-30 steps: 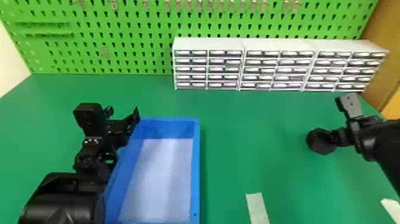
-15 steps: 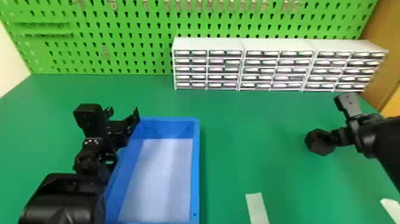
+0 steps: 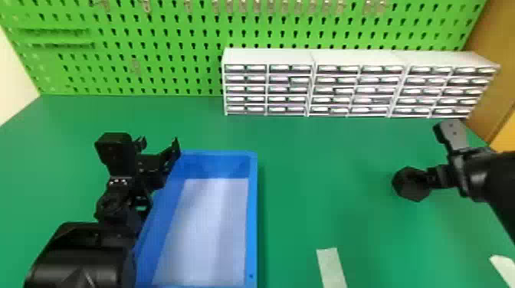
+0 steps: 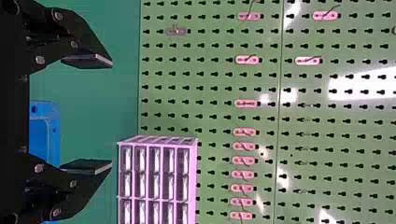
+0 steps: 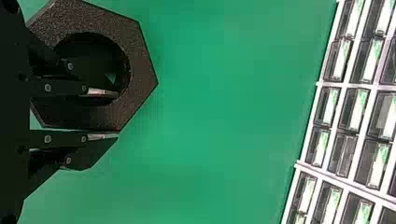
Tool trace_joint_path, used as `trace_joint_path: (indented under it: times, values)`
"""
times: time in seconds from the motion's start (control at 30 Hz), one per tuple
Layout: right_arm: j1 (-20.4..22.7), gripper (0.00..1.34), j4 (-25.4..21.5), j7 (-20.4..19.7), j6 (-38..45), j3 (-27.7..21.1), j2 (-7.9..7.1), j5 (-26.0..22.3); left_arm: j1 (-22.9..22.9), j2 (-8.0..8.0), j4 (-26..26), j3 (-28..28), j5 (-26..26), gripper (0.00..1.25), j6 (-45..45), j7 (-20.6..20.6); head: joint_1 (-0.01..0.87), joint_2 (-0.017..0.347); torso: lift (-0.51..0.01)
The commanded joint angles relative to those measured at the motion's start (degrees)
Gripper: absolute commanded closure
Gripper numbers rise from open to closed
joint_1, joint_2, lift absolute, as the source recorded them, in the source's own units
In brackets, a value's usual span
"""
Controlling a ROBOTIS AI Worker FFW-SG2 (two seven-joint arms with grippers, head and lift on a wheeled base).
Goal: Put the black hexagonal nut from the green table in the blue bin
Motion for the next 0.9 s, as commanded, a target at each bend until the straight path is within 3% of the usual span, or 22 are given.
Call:
trace_joint_path:
  times: [0.0,0.13,0.57,0.87]
  values:
    - [-0.1,1.01,2.91,0.15,0.1,-0.12,0.24,0.18,0.16,0.0,0.0,0.13,0.0,0.49,0.04,-0.03,0.686,0.051,-0.096]
    - [0.07,1.01,0.28,1.03,1.77,0.41,0.42,0.36,0.16,0.0,0.0,0.13,0.0,0.49,-0.05,-0.03,0.686,0.051,-0.096]
    - [2.27,1.0,-17.3,2.7,10.82,6.39,0.15,-1.58,0.34,0.0,0.0,0.3,0.0,0.49,-0.05,-0.03,0.686,0.051,-0.096]
    - [3.24,1.0,-26.53,4.19,14.07,6.56,-0.46,-1.75,0.42,0.09,-0.09,0.3,0.0,0.49,-0.13,-0.03,0.686,0.051,-0.096]
